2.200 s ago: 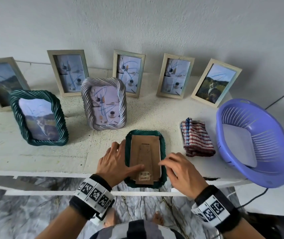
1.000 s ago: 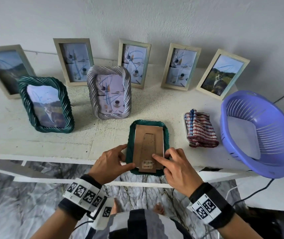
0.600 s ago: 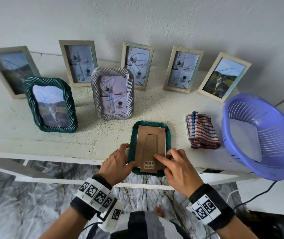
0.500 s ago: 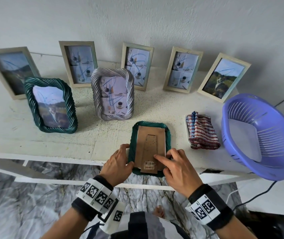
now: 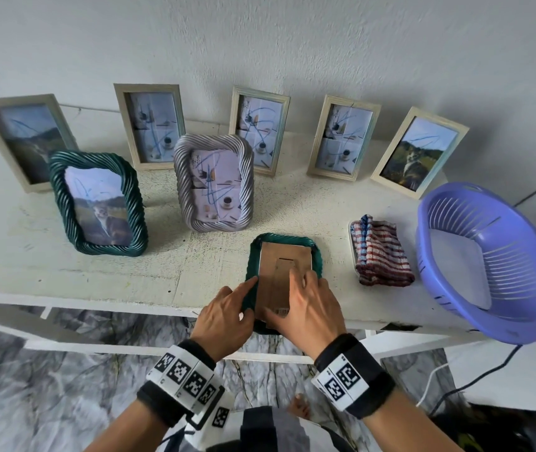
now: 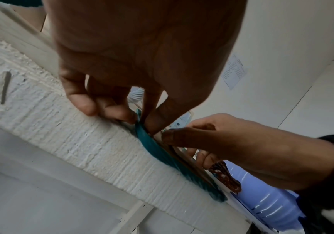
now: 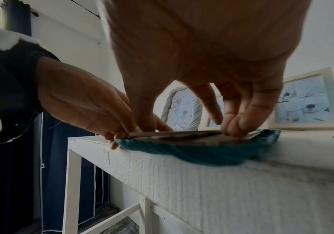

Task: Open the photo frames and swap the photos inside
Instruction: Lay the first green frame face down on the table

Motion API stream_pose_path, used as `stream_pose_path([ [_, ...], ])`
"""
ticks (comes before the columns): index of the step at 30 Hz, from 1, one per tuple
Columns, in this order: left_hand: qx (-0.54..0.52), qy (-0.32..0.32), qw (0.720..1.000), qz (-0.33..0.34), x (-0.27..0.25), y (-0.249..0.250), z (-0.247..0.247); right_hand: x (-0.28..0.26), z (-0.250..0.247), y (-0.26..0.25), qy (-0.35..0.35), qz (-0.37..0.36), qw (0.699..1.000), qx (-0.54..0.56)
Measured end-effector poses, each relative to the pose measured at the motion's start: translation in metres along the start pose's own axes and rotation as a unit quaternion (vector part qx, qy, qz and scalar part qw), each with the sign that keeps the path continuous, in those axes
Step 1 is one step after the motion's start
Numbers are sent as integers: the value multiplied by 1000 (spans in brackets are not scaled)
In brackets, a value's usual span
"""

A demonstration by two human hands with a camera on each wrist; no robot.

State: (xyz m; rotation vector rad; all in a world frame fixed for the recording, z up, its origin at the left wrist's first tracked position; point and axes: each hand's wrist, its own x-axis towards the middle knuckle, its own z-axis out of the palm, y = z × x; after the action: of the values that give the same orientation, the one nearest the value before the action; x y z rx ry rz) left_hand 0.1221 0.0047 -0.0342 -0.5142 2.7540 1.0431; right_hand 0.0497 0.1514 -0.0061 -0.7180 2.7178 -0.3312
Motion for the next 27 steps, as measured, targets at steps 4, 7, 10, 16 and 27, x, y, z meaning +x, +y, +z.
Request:
stream_pose_path([
  [4, 15, 11, 1000, -10, 1, 2, -2, 4, 9, -7, 32, -12, 999, -42],
  [7, 20, 13, 1000, -10, 2, 4, -4, 4, 1, -9, 37, 2, 999, -15],
  [10, 21, 16, 1000, -1, 1, 5, -5, 1, -11, -7, 44, 7, 999, 17],
  [16, 34, 21, 999, 5, 0, 4, -4, -7, -25, 19, 48, -2, 986, 158],
  [27, -50, 75, 995, 37, -4, -1, -25, -19, -51, 28, 65, -77, 922, 373],
])
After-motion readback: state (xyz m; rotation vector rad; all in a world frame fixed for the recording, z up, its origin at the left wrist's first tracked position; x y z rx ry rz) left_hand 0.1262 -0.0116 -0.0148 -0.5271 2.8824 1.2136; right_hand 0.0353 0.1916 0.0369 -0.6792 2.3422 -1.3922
